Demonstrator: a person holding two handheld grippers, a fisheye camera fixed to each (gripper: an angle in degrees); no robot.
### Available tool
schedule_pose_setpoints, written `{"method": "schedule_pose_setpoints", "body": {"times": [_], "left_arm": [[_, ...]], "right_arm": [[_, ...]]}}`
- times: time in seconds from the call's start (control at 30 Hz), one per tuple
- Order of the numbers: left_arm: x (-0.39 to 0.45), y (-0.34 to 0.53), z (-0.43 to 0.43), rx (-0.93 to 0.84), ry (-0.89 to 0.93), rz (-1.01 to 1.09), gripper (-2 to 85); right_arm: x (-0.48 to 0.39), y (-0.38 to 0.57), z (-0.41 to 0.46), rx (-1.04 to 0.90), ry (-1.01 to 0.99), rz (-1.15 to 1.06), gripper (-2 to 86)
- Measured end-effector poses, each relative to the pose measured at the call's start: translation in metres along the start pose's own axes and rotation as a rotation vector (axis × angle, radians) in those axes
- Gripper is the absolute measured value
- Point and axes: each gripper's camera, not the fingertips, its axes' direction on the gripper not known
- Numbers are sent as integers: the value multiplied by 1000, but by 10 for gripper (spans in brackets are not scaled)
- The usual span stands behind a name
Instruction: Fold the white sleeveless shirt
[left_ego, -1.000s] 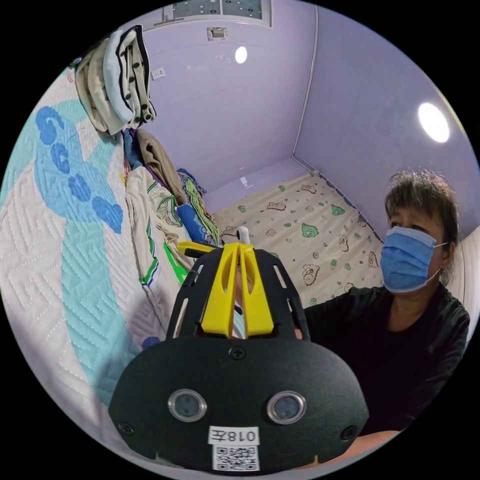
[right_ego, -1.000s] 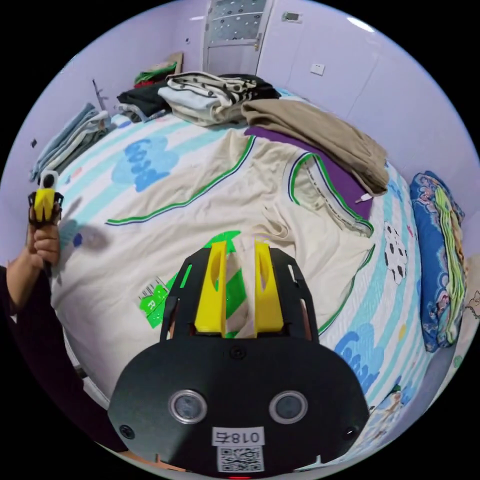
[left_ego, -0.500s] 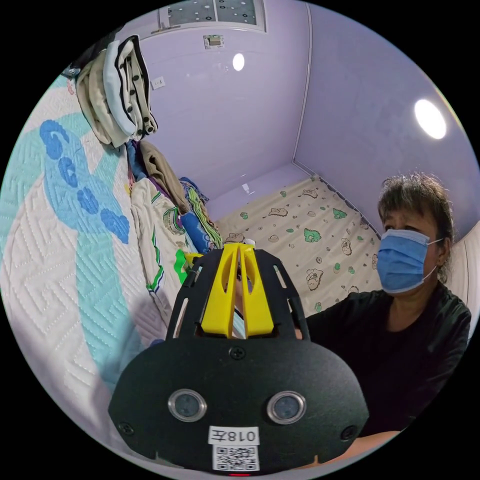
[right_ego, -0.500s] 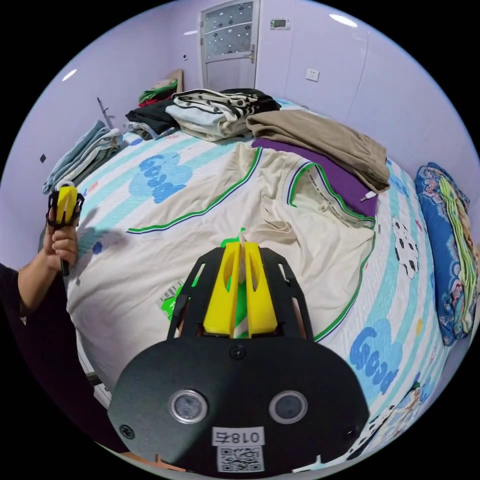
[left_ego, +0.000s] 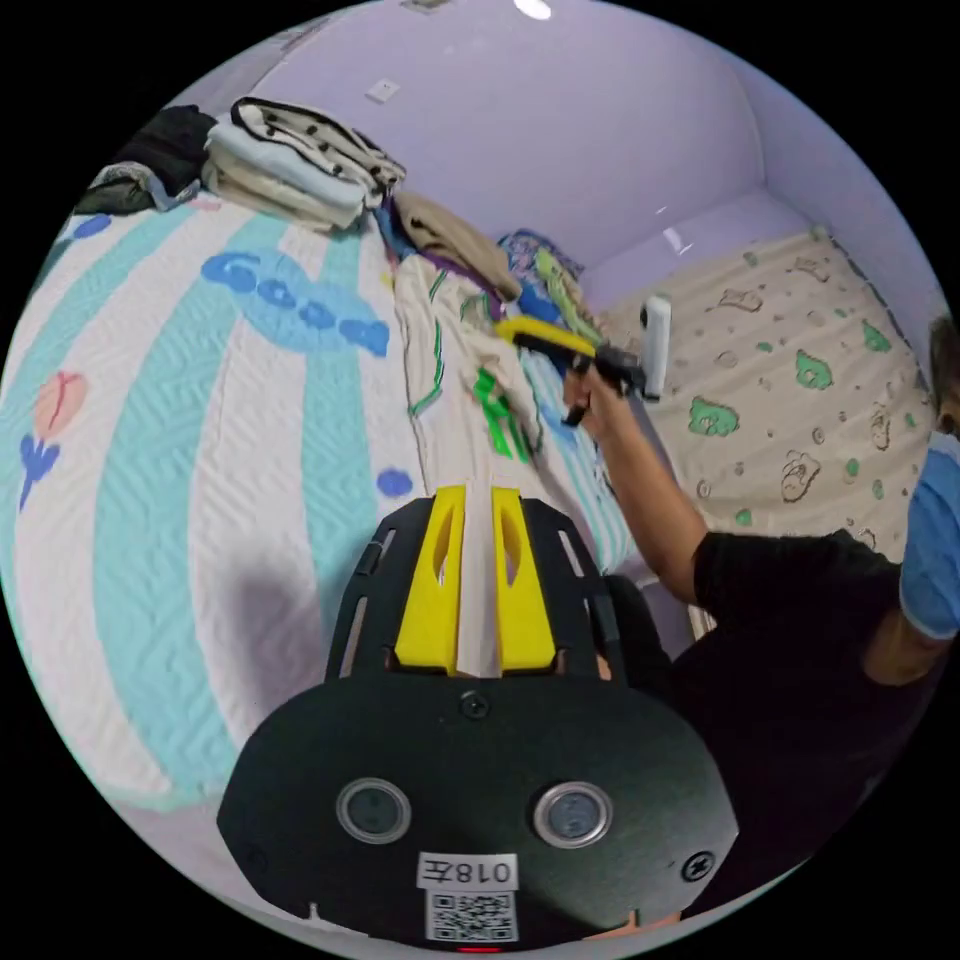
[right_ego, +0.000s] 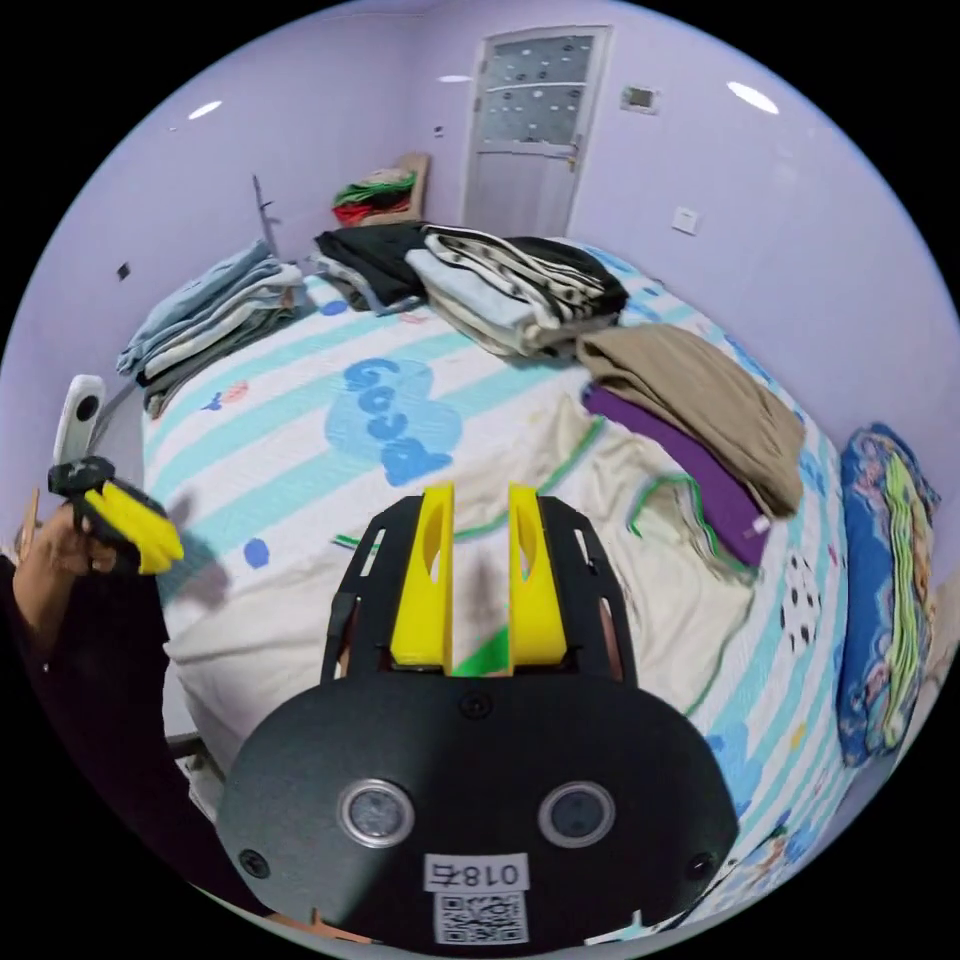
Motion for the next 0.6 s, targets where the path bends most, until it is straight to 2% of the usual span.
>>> {"method": "schedule_pose_setpoints", "body": {"times": [0.13, 0.23, 0.3, 0.37, 0.47, 0.6], "left_arm": [[34, 37, 26, -146, -29, -53, 90], [48, 47, 55, -291, -93, -46, 117], [57, 45, 60, -317, -115, -24, 123], [65, 39, 61, -327, -125, -1, 125], [70, 35, 67, -370, -114, 15, 129], [73, 35, 70, -364, -77, -2, 130]], "right_arm": [[-31, -64, 58, -69, -10, -124, 86], [-33, -100, 114, -232, 32, -165, 95], [-27, -111, 145, -355, 85, -163, 99], [-16, -114, 178, -492, 40, -161, 100], [0, -113, 192, -491, -51, -97, 73], [4, -114, 201, -492, -33, -90, 21]]}}
